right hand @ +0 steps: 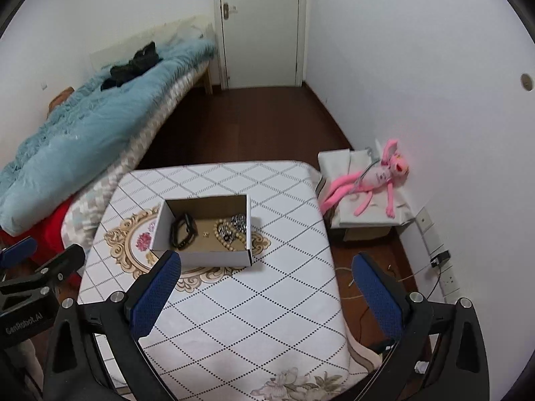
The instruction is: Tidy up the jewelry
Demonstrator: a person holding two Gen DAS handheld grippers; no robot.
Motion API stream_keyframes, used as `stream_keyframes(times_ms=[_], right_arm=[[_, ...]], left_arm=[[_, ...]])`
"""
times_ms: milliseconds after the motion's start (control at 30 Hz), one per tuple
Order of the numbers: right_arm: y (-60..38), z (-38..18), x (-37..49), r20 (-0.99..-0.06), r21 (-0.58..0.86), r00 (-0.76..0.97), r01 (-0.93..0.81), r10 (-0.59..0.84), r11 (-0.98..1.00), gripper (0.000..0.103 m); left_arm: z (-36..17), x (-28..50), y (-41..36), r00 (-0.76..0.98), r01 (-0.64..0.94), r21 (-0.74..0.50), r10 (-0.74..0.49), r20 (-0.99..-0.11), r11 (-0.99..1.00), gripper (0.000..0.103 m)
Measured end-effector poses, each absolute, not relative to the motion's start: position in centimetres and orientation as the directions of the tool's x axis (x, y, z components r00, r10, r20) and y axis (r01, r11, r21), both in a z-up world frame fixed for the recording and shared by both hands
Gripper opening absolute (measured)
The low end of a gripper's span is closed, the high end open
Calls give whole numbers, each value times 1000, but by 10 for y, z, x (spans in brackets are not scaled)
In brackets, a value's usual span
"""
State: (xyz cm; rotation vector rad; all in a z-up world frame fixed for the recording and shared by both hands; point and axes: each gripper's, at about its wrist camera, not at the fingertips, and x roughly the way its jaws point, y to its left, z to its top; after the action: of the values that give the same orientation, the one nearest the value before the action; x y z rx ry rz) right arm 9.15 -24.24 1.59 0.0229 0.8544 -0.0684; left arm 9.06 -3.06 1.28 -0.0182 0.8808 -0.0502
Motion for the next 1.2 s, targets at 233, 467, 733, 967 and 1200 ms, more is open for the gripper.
stream_keyframes(times_ms=[233,467,733,967,1200], right_arm=[[-242,53,62,-714,-11,698,78,-62,997,103],[-239,59,53,-723,-4,690,58,-43,998,103],[-241,39,80,-767,20,641,55,-20,998,103],[-238,21,121,-797,-13,603,53,-43,998,103],[-241,0,153,-825,-38,561,66,-68,997,103]], left_arm=[[31,71,-30,654,35,-37,-50,-754,999,103],[32,68,-29,638,26,-39,-47,-768,999,103],[16,101,-38,581,17,-41,-43,-813,999,103],[-1,134,-41,538,0,-27,-23,-843,1000,103],[-17,157,-42,519,-21,3,14,-854,1000,103]])
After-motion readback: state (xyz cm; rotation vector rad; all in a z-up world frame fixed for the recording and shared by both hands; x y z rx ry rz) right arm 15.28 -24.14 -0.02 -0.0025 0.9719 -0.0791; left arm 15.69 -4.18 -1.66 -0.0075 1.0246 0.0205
